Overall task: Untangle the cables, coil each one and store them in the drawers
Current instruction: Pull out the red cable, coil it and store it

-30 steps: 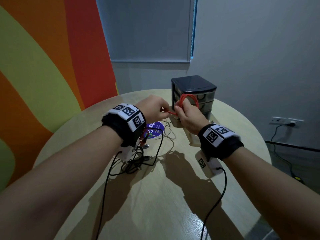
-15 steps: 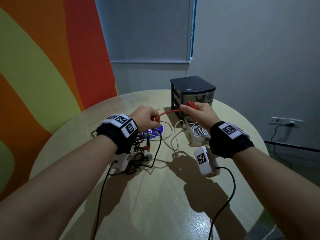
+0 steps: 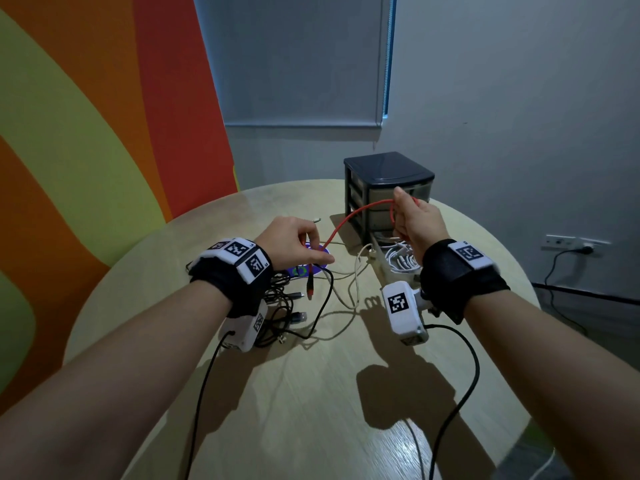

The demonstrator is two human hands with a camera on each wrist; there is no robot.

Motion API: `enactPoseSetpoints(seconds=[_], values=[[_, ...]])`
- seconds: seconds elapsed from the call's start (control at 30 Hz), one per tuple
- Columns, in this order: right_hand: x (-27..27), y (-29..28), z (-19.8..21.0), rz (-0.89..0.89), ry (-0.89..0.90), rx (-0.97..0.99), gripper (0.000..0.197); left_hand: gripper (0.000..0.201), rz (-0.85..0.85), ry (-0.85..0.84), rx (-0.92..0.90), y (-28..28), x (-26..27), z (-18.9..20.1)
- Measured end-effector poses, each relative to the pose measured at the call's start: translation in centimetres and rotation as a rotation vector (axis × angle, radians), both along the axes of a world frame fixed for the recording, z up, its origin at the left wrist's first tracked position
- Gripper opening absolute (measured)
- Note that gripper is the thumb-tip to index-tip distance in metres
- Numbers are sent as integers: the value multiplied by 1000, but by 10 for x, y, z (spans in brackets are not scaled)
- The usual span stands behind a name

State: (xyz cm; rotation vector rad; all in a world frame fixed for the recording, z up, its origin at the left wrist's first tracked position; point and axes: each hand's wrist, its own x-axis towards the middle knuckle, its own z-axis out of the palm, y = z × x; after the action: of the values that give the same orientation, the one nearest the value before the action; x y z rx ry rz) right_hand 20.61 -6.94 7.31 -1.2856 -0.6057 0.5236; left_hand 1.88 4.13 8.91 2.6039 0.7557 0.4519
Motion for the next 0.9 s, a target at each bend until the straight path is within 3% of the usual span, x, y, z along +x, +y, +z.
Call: enactPoseSetpoints(seconds=[0.17, 0.3, 0.47, 0.67, 0.77, 0.9], values=[[24, -4, -17, -276, -25, -93, 40, 31, -15, -72, -14, 3, -4, 3], [27, -5, -23, -360, -45, -135, 41, 14, -50, 49, 7, 2, -2, 2], [29, -2, -18, -441, -68, -133, 42, 37, -47, 149, 51, 7, -3, -1], [27, -2, -16, -396, -82, -115, 39, 40, -40, 358, 215, 12, -1, -3], [20, 1, -16, -319, -58, -81, 38, 26, -59, 451, 290, 4, 3, -3], [20, 3, -13, -330, -30, -64, 38, 24, -45, 427, 239, 4, 5, -6]])
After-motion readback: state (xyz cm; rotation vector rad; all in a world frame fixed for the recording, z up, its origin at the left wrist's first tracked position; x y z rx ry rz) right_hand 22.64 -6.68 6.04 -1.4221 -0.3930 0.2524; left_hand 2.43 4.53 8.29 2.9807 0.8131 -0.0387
